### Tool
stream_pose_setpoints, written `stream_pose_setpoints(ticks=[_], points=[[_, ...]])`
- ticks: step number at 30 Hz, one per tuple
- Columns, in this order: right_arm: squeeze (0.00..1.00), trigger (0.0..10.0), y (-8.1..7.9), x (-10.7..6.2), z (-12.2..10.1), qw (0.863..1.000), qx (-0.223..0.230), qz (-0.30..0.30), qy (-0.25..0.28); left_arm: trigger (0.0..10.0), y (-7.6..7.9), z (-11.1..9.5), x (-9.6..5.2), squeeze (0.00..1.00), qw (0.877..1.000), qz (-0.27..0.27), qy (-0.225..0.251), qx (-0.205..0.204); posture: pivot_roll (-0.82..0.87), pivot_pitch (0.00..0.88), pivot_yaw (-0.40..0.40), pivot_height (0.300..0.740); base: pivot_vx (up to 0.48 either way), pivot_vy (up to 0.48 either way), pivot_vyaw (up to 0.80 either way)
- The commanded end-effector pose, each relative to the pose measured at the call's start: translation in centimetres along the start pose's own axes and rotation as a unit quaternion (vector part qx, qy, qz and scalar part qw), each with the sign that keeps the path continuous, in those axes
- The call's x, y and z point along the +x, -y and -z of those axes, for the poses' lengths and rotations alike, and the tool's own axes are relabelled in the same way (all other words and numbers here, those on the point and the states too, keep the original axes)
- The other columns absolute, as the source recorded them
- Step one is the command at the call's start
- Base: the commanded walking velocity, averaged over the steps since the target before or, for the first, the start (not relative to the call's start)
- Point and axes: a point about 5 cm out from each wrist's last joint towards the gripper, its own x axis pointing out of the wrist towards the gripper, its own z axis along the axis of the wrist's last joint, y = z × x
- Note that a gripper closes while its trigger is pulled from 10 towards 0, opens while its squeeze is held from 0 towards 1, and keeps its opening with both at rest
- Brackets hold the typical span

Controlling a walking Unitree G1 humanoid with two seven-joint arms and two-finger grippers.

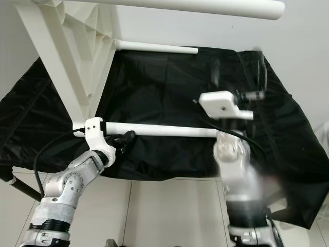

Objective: Building children table

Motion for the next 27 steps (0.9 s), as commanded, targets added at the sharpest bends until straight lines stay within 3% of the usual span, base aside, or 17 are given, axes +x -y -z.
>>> stream_pose_setpoints(ticks=[1,2,3,5,8,12,16,21,24,27], points=[[0.00,10.0,-0.5,0.0,-0.6,1.000,-0.005,-0.015,0.025,10.0,-0.1,0.2,0.1,0.00,1.000,-0.002,-0.009,-0.003,-0.04,0.097,0.059,0.740,0.000,0.000,0.00],[0.00,10.0,-1.8,1.7,-2.3,0.996,0.008,-0.040,0.079,10.0,0.1,0.3,0.2,0.00,1.000,0.001,-0.015,-0.002,-0.04,0.099,0.060,0.740,0.000,0.000,0.00],[0.00,10.0,-1.8,1.7,-2.3,0.996,0.008,-0.040,0.079,10.0,0.1,0.3,0.2,0.00,1.000,0.001,-0.015,-0.002,-0.04,0.099,0.060,0.740,0.000,0.000,0.00],[0.00,10.0,-3.1,3.2,-4.0,0.990,0.016,-0.066,0.124,10.0,0.1,0.4,0.3,0.00,1.000,-0.001,-0.020,0.005,-0.04,0.096,0.056,0.740,0.000,0.000,0.00],[0.00,10.0,-3.5,3.5,-4.4,0.987,0.018,-0.082,0.135,10.0,0.1,0.4,0.3,0.00,1.000,-0.003,-0.020,0.007,-0.04,0.096,0.056,0.740,0.000,0.000,0.00],[0.00,10.0,-3.9,5.1,-5.2,0.984,0.052,-0.108,0.131,10.0,0.2,0.1,0.4,0.00,1.000,-0.007,-0.011,0.004,-0.03,0.094,0.045,0.740,0.000,0.000,0.00],[0.00,10.0,-4.1,6.1,-5.5,0.983,0.052,-0.122,0.128,10.0,0.3,0.0,0.5,0.00,1.000,-0.010,-0.009,0.000,-0.03,0.094,0.037,0.740,0.000,0.000,0.00],[0.00,10.0,-4.2,6.6,-5.5,0.984,0.041,-0.129,0.115,10.0,0.3,0.0,0.5,0.00,1.000,-0.013,-0.004,0.000,-0.03,0.091,0.033,0.740,0.000,0.000,0.00],[0.00,10.0,-4.2,7.1,-4.5,0.989,0.005,-0.133,0.065,10.0,0.1,-0.2,0.5,0.00,1.000,-0.016,-0.001,0.001,-0.03,0.090,0.030,0.740,0.000,0.000,0.00],[0.00,10.0,-4.3,7.1,-4.1,0.988,-0.004,-0.145,0.049,10.0,0.2,-0.2,0.5,0.00,1.000,-0.017,0.000,0.001,-0.03,0.090,0.030,0.740,0.000,0.000,0.00]])
